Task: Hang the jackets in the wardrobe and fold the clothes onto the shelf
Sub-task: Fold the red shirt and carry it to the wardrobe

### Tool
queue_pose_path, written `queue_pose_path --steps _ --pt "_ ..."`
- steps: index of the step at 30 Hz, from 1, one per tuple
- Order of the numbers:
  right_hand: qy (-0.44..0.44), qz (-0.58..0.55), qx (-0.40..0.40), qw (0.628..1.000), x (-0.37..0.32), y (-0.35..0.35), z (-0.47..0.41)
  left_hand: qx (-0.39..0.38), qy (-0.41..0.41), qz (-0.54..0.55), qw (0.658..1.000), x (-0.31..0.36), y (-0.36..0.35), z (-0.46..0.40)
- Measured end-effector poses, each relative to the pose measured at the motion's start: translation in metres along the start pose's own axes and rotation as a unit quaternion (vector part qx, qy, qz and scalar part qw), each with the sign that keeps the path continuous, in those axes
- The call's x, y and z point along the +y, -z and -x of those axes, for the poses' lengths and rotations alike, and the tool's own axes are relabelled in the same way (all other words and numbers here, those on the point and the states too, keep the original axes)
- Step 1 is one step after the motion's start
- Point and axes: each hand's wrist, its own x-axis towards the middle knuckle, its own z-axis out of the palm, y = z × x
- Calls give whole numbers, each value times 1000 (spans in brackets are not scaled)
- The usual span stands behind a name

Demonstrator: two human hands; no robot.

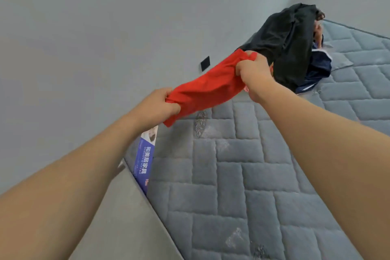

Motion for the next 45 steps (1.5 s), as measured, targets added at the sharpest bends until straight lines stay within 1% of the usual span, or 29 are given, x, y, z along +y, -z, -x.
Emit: queue_pose_path --steps 2,4,6,8,9,11,12,14,16,17,19,21,24,26,29,31,32,34,36,38,40,42,45 --pt "8 33 -8 999 14 6 16 -21 3 -61 998 -4 -10 20" --pt "-1 53 -14 998 46 22 32 -35 5 -112 993 -15 -38 38" --pt "-29 55 -16 998 90 41 52 -52 15 -137 989 -33 -78 57" --pt "-57 69 -13 996 142 65 78 -93 42 -151 983 -52 -129 79" --pt "-75 95 -8 993 170 80 93 -134 55 -163 976 -61 -159 91" --pt "-120 189 1 975 224 117 123 -243 78 -188 948 -73 -223 118" --pt "-149 244 0 958 249 139 138 -304 94 -190 929 -76 -255 132" --pt "-210 348 -11 913 284 176 163 -411 132 -165 887 -77 -307 155" --pt "-240 419 -16 876 302 199 177 -479 168 -119 853 -76 -339 169" --pt "-242 440 -15 865 305 204 178 -493 180 -102 845 -76 -344 170" --pt "-238 466 -24 852 304 202 173 -478 190 -80 854 -82 -340 165" --pt "-230 468 -49 852 296 185 158 -427 198 -74 879 -93 -319 152" --pt "-195 446 -68 871 283 140 127 -327 175 -145 917 -120 -281 119" --pt "-170 428 -67 885 279 107 100 -259 165 -160 938 -144 -262 92" --pt "-133 402 -65 903 282 61 54 -183 158 -167 956 -182 -249 48" --pt "-126 409 -55 902 297 39 26 -125 162 -179 962 -209 -252 22" --pt "-134 426 -43 894 309 32 15 -102 167 -183 963 -221 -257 11" --pt "-153 472 -12 868 335 21 1 -88 180 -179 963 -242 -270 -6" --pt "-162 501 -2 850 360 14 -7 -85 190 -168 964 -258 -284 -14" --pt "-159 515 2 842 377 9 -13 -57 189 -149 969 -269 -293 -16" --pt "-130 533 9 836 386 4 -17 -30 193 -126 973 -276 -295 -17" --pt "-102 537 4 837 387 -3 -19 -20 214 -111 970 -280 -294 -19" --pt "-101 533 2 840 383 -10 -20 -25 239 -103 965 -276 -293 -24"
